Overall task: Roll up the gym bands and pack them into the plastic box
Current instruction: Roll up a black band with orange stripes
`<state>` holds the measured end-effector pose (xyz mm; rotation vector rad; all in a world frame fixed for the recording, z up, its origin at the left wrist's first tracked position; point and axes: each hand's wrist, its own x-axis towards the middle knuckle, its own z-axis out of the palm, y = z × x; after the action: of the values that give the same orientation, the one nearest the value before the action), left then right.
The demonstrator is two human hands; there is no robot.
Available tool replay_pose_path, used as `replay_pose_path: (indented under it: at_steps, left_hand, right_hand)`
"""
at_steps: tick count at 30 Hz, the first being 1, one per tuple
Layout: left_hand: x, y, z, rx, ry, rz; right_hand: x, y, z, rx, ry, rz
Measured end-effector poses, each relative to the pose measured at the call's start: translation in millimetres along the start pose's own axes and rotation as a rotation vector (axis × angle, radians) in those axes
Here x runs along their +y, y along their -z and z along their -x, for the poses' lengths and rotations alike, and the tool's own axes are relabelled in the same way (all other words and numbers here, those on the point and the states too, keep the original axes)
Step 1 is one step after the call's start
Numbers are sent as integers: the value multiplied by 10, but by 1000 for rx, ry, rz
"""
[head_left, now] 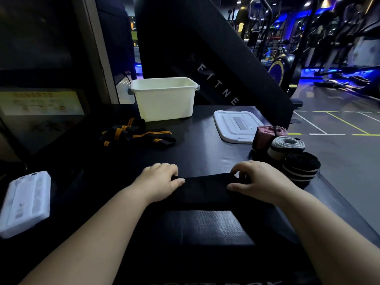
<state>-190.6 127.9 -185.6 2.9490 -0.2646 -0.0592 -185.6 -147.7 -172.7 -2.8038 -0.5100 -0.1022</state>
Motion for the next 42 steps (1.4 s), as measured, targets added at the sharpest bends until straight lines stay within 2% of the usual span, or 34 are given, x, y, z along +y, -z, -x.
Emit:
replay_pose_path:
  at_steps: [4,7,11,14,18,24,31,38,42]
  left_hand:
    - [-83,48,-45,-36,62,-55]
    - [16,72,-66,42,53,-81]
    - [314,-14,-130,134,-110,167]
    - [652,-95,-136,53,-254,292]
    - [900,-207,-148,-81,-329,129]
    - [909,-267,-169,-67,-326,57]
    - [914,-284,-162,-30,-322,123]
    - [942,-230,-238,-91,-315,128]
    - [972,-179,-298,-130,-310,147]
  right_hand:
    - [42,-38,-10,-25,57,-115]
    - [114,-29,19,-26,87,-156]
    - [186,-23,80,12,73,-182]
    - [215,-54,111,48,75,-173]
    - [246,-61,133,59,67,-131]
    - [295,-30,179,49,43,-51]
    - [312,-44,256,86,-7,5]
    - [328,-61,251,-19,-181,-13]
    - [328,-31,267,-5,-247,7]
